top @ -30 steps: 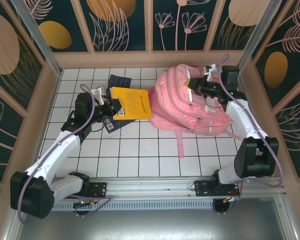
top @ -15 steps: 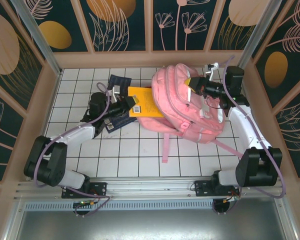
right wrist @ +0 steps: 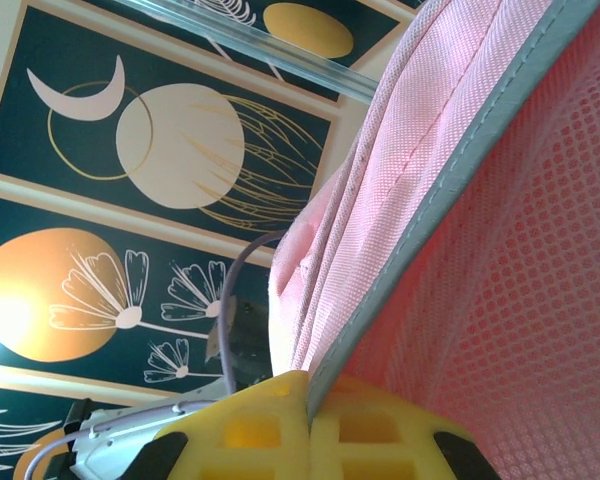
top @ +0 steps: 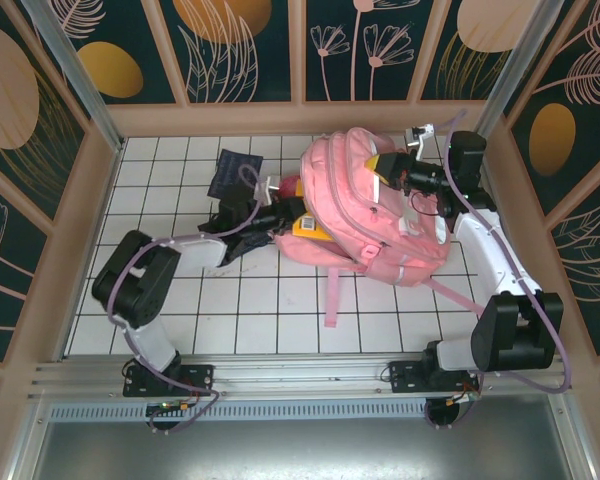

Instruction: Pack the student bag

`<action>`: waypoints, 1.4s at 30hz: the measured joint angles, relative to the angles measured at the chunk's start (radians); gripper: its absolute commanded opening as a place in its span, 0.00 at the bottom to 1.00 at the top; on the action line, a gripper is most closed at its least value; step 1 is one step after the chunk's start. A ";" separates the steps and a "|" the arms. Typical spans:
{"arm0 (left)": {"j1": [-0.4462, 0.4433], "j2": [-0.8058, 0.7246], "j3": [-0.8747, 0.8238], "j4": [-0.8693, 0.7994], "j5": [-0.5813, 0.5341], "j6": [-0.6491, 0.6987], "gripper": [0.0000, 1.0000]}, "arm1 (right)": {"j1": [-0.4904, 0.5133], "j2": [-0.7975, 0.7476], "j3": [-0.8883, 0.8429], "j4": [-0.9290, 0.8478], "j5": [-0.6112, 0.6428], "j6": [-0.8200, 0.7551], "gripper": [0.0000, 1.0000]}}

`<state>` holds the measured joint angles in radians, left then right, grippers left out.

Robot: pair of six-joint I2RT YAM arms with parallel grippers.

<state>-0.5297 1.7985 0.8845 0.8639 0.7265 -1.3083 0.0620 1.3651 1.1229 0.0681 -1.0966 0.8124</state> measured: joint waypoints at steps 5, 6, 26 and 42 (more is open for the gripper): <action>-0.059 0.148 0.117 0.078 0.004 -0.049 0.00 | 0.006 0.000 0.000 0.004 -0.005 0.002 0.00; -0.070 0.174 0.146 0.079 0.003 -0.051 0.00 | 0.008 0.000 0.000 0.004 -0.005 0.002 0.00; -0.244 0.397 0.493 -0.214 -0.061 0.095 0.74 | 0.018 0.008 0.011 -0.013 -0.003 -0.022 0.00; -0.145 0.082 0.276 -0.381 -0.122 0.234 0.99 | 0.018 0.007 0.034 -0.076 0.020 -0.099 0.00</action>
<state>-0.6743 1.8809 1.1606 0.4831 0.6044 -1.0744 0.0803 1.3724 1.1568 -0.0078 -1.0767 0.7132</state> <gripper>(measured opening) 0.985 0.054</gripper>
